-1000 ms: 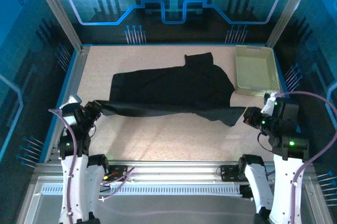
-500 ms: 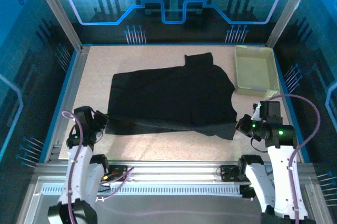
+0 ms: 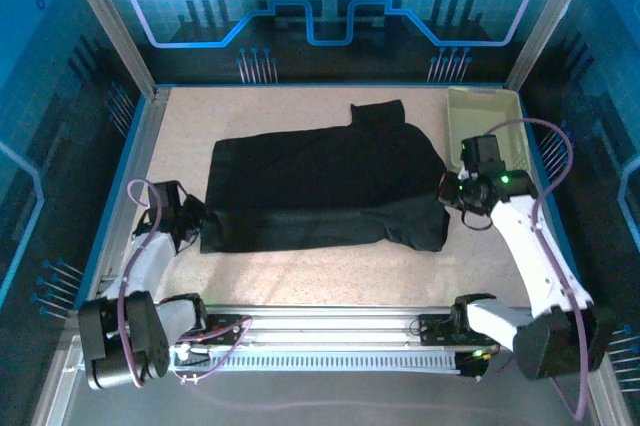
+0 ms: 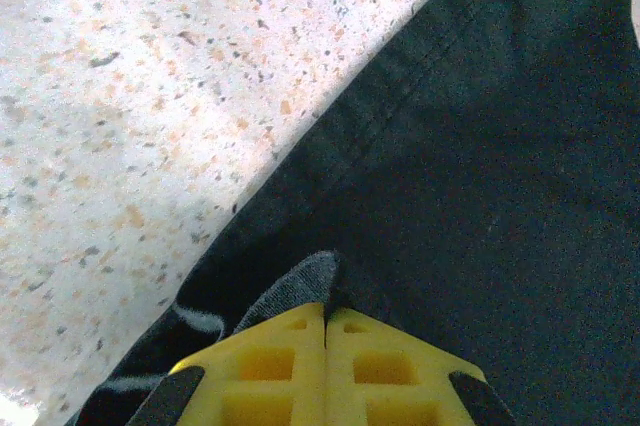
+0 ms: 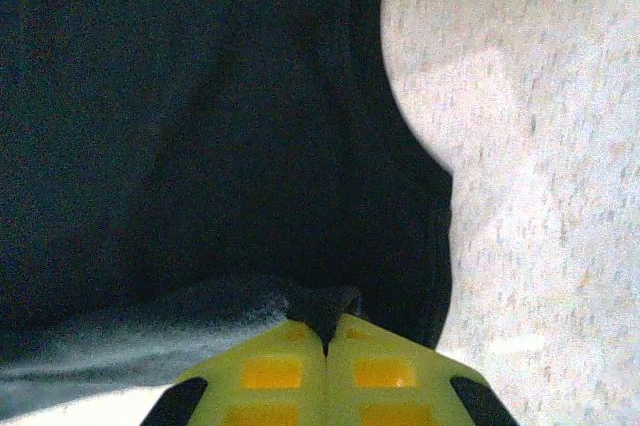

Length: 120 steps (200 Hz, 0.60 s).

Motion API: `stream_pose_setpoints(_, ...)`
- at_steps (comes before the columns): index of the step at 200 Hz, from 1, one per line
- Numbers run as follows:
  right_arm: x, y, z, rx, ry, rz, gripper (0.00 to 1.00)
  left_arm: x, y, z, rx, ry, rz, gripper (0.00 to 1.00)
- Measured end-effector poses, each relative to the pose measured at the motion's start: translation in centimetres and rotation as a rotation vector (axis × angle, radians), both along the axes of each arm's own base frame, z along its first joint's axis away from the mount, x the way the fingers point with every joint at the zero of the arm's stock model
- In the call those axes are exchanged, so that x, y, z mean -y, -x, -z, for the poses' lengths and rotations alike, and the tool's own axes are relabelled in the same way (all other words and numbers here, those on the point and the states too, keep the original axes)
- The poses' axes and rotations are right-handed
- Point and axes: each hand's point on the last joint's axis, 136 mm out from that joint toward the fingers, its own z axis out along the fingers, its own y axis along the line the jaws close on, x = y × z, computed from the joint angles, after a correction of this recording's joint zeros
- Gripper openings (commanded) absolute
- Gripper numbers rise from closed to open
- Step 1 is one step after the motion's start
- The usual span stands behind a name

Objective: Fold the inside-out t-shirt

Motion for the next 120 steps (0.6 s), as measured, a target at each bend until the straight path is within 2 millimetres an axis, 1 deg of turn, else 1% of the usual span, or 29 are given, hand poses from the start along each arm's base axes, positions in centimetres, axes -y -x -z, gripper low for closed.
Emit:
stream_pose_setpoints(23, 0.2, -2.6, 0.2, -0.001, 0.044, -0.013, 0.0, -0.2, -1.2, 0.2, -0.007, 0.006, 0.004, 0.0)
stream_pose_setpoints(39, 0.2, -3.7, 0.7, -0.008, 0.062, -0.021, 0.0, -0.3, -1.8, 0.3, -0.008, 0.002, 0.01, 0.0)
stream_pose_setpoints(65, -0.2, -4.5, 1.6, -0.028, 0.079, -0.04, 0.0, -0.3, -2.3, 0.5, -0.008, 0.004, 0.025, 0.0)
stream_pose_setpoints(79, -0.1, -4.7, 1.7, -0.029, 0.089, -0.046, 0.0, -0.3, -2.5, 0.3, -0.003, 0.005, 0.028, 0.0)
stream_pose_setpoints(91, -0.1, -4.8, 1.3, -0.022, 0.093, -0.048, 0.0, -0.3, -2.7, -0.2, 0.009, 0.0, 0.031, 0.0)
stream_pose_setpoints(101, -0.1, -5.1, 0.5, 0.0, 0.097, -0.05, 0.0, -0.3, -2.8, -0.8, 0.025, -0.005, 0.032, 0.0)
stream_pose_setpoints(114, 0.0, -5.1, -0.7, 0.037, 0.1, -0.046, 0.0, -0.4, -2.6, -2.2, 0.062, -0.019, 0.031, 0.0)
stream_pose_setpoints(120, 0.1, -4.9, -1.3, 0.055, 0.102, -0.042, 0.0, -0.4, -2.4, -3.4, 0.092, -0.032, 0.027, 0.0)
